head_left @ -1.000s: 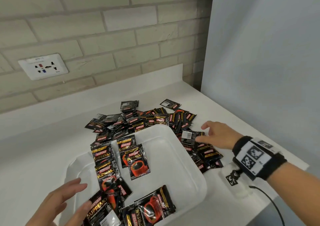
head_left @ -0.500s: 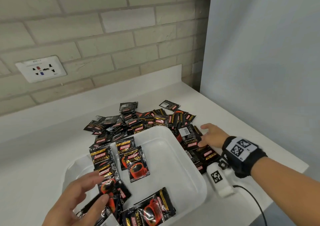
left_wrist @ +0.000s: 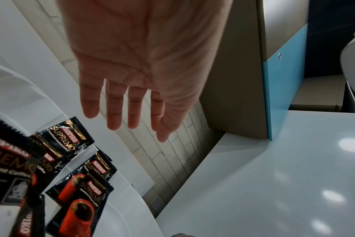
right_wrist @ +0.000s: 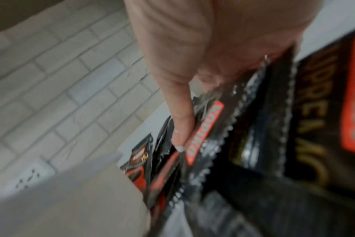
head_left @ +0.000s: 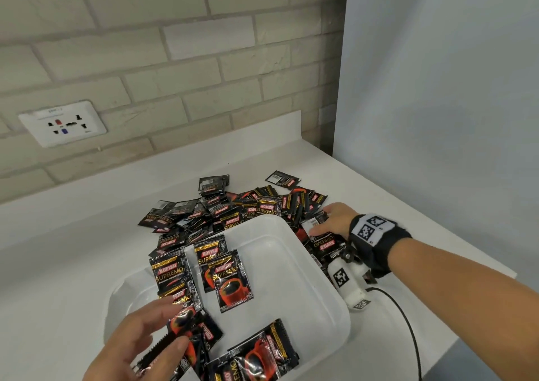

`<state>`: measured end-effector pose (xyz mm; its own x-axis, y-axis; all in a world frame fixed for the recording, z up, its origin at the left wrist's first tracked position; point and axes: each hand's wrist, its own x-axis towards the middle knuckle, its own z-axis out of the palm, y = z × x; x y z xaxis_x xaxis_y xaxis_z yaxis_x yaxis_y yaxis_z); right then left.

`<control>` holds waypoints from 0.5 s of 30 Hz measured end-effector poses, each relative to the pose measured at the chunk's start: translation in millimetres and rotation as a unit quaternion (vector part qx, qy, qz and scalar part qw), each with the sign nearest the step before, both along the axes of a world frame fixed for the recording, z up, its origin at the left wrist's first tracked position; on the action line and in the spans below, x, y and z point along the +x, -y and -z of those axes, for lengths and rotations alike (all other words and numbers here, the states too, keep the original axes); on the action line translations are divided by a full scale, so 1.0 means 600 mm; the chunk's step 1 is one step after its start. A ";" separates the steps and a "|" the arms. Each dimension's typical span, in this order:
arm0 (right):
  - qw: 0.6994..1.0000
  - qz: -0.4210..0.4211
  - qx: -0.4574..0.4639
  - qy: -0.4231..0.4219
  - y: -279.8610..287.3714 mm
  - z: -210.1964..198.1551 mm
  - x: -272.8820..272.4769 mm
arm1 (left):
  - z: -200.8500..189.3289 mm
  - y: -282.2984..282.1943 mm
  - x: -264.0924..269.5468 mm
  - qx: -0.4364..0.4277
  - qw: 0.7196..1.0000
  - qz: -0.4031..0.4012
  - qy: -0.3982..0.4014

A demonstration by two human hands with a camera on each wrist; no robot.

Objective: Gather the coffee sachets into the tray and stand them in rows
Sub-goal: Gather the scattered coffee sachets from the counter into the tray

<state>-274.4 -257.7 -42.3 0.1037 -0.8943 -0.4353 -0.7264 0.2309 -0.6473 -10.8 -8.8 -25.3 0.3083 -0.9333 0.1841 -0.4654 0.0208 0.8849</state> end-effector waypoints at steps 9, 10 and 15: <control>0.981 0.081 -0.028 0.172 -0.021 -0.044 -0.078 | -0.020 0.000 -0.009 0.076 0.986 -0.031 -0.149; 0.971 0.098 -0.023 0.218 -0.032 -0.052 -0.084 | -0.027 0.008 -0.007 0.083 0.983 -0.007 -0.163; 0.945 0.138 -0.059 0.291 -0.082 -0.058 -0.123 | -0.036 0.023 -0.014 0.193 0.959 0.151 -0.144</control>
<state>-348.2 -208.6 -7.6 0.0510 -0.9610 -0.2719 -0.1622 0.2607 -0.9517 -19.1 -22.3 -3.7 0.0003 -0.9693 -0.2459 -0.2246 -0.2397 0.9445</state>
